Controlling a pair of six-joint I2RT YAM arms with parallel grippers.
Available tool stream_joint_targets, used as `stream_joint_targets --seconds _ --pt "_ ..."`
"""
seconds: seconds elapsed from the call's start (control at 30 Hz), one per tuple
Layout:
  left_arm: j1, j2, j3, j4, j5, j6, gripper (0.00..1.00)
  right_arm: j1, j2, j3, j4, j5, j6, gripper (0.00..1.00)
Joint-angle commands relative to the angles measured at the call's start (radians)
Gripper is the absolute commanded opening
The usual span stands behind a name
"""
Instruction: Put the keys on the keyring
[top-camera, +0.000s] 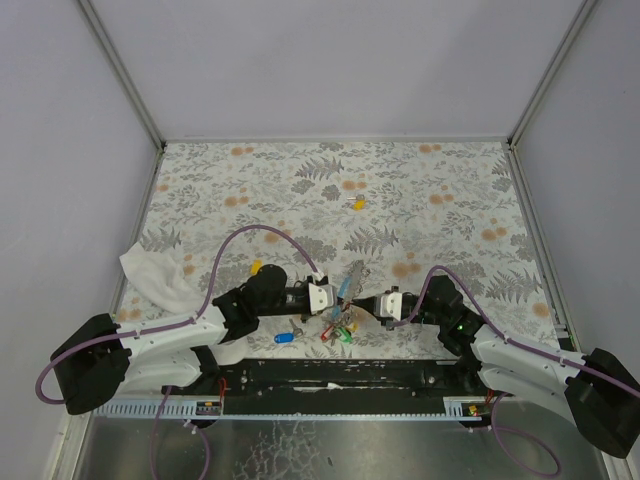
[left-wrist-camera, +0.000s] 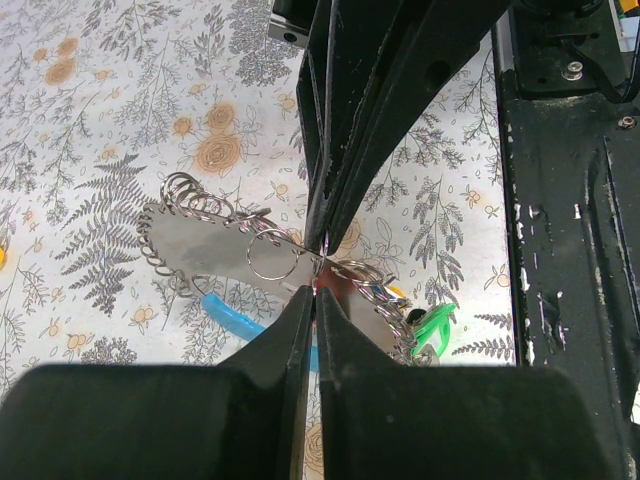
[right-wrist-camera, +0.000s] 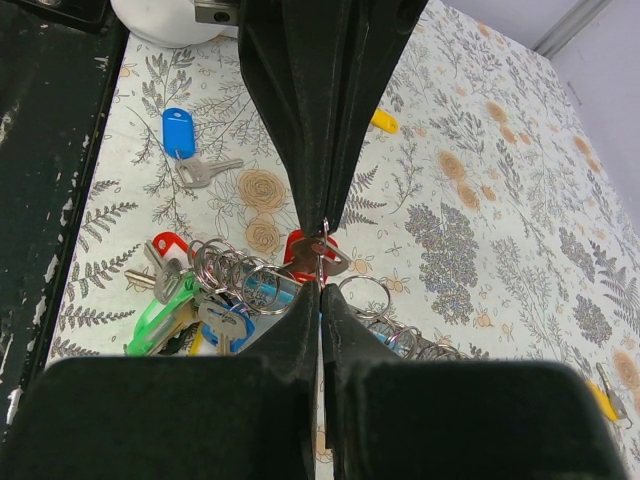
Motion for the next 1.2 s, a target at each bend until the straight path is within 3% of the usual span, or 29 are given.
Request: stream_joint_targets --seconds 0.0,0.83,1.17 --pt "-0.004 0.009 0.037 0.03 0.026 0.007 0.0 -0.002 -0.015 0.036 0.07 0.002 0.013 0.0" --pt "-0.004 0.002 0.033 0.017 0.005 0.005 0.0 -0.003 -0.02 0.032 0.074 0.021 0.015 0.0" --pt "-0.003 -0.067 -0.064 0.083 -0.163 -0.178 0.0 -0.002 -0.053 -0.008 0.139 0.065 0.096 0.0"
